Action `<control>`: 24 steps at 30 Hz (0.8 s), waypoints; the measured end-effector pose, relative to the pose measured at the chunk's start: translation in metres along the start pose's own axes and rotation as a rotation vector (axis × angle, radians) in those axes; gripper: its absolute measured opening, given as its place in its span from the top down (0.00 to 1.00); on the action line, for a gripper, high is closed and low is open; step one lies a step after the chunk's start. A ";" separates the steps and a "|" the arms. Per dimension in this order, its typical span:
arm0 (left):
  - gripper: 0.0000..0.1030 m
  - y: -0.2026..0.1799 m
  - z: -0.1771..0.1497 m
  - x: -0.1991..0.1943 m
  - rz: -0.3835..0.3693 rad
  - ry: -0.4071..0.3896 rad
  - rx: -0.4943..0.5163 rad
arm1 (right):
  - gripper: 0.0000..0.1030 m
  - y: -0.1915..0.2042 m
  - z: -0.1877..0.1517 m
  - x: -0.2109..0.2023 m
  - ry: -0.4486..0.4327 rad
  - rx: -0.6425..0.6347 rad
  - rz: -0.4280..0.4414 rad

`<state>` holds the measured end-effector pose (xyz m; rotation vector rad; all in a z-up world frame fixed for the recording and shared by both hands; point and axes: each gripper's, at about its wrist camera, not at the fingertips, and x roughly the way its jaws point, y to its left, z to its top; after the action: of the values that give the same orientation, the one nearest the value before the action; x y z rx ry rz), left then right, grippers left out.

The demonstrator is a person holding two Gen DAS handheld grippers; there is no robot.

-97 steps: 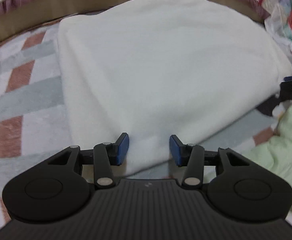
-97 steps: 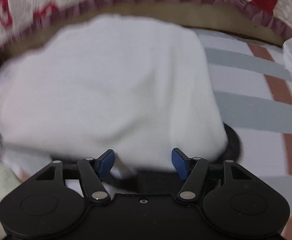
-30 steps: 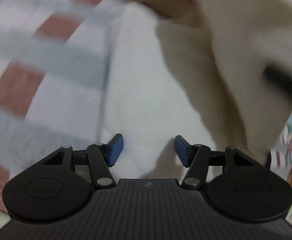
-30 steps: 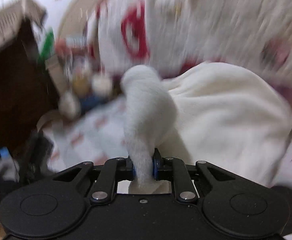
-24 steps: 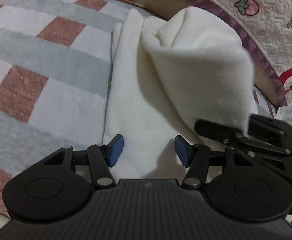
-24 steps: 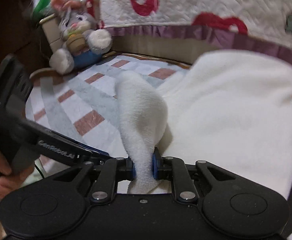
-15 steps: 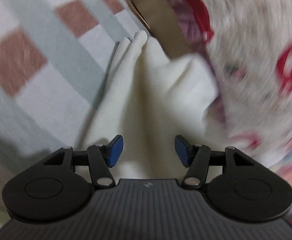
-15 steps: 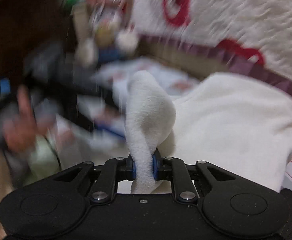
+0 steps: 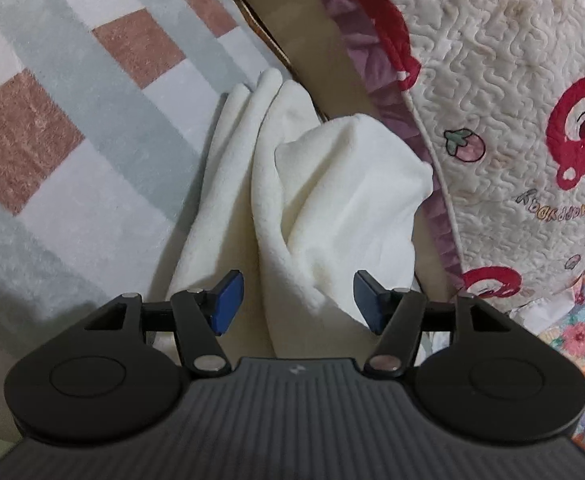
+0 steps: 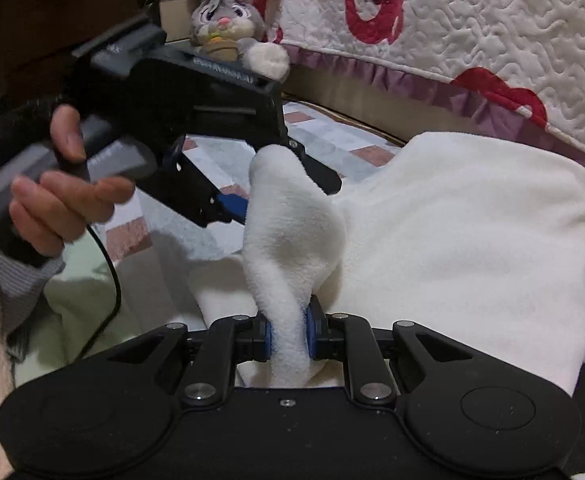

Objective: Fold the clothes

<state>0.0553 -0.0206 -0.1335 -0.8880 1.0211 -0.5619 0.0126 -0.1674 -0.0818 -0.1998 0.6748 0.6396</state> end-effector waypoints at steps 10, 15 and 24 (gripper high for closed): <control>0.32 -0.017 -0.008 0.049 0.073 0.167 0.199 | 0.79 0.017 -0.005 -0.001 0.021 -0.133 -0.077; 0.76 -0.035 -0.019 0.051 0.113 0.115 0.386 | 0.72 0.024 -0.001 -0.016 0.031 -0.185 -0.130; 0.75 -0.037 -0.026 0.050 0.134 0.060 0.429 | 0.41 -0.025 -0.050 -0.083 0.116 0.057 -0.377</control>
<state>0.0533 -0.0881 -0.1327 -0.4227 0.9575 -0.6652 -0.0479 -0.2462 -0.0681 -0.3038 0.7425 0.2483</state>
